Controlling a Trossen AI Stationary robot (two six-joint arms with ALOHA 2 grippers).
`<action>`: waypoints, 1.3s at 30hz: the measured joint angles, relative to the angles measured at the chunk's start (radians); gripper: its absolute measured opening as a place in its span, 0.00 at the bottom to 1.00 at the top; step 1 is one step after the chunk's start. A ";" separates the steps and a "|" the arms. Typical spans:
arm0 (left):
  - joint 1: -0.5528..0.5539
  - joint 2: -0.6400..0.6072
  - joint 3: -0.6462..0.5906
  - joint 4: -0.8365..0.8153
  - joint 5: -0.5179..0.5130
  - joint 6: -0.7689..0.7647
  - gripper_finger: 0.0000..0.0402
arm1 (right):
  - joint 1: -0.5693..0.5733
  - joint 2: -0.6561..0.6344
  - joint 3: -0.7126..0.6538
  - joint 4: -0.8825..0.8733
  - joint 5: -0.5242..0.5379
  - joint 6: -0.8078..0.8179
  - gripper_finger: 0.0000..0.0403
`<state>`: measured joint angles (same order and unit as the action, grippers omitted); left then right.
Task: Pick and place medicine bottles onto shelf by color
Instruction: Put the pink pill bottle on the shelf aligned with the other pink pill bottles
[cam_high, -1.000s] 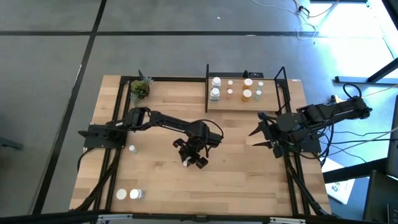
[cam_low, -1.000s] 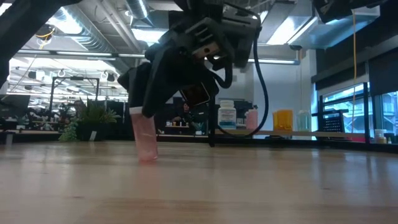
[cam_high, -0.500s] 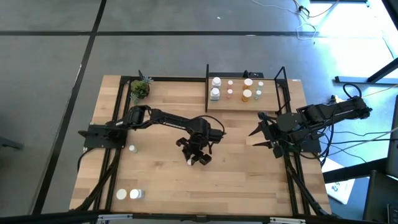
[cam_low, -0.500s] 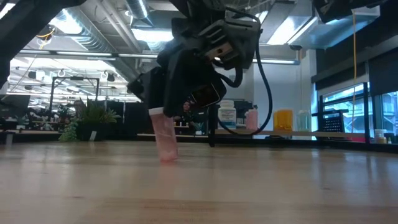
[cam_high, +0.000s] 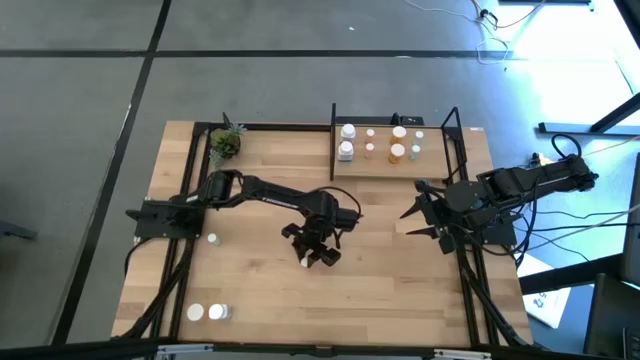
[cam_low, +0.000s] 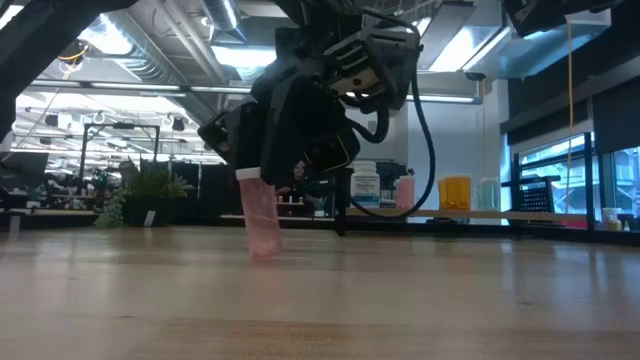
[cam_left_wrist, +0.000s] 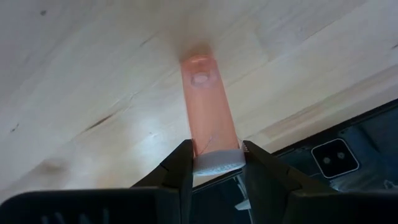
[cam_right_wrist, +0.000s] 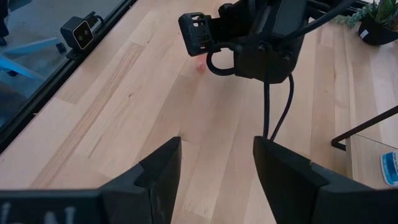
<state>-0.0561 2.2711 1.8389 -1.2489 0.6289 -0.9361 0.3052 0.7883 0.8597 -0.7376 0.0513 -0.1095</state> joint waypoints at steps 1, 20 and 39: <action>-0.003 0.000 0.000 0.001 0.000 -0.005 0.26 | 0.000 0.000 0.000 0.000 0.000 0.000 0.50; -0.003 0.000 0.000 0.006 -0.011 0.003 0.30 | 0.000 0.000 0.000 0.000 0.000 0.000 0.50; -0.003 0.000 0.000 0.011 -0.008 0.004 0.40 | 0.000 0.000 0.000 0.000 0.000 0.000 0.50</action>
<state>-0.0589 2.2711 1.8389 -1.2381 0.6209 -0.9325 0.3051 0.7883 0.8600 -0.7376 0.0513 -0.1094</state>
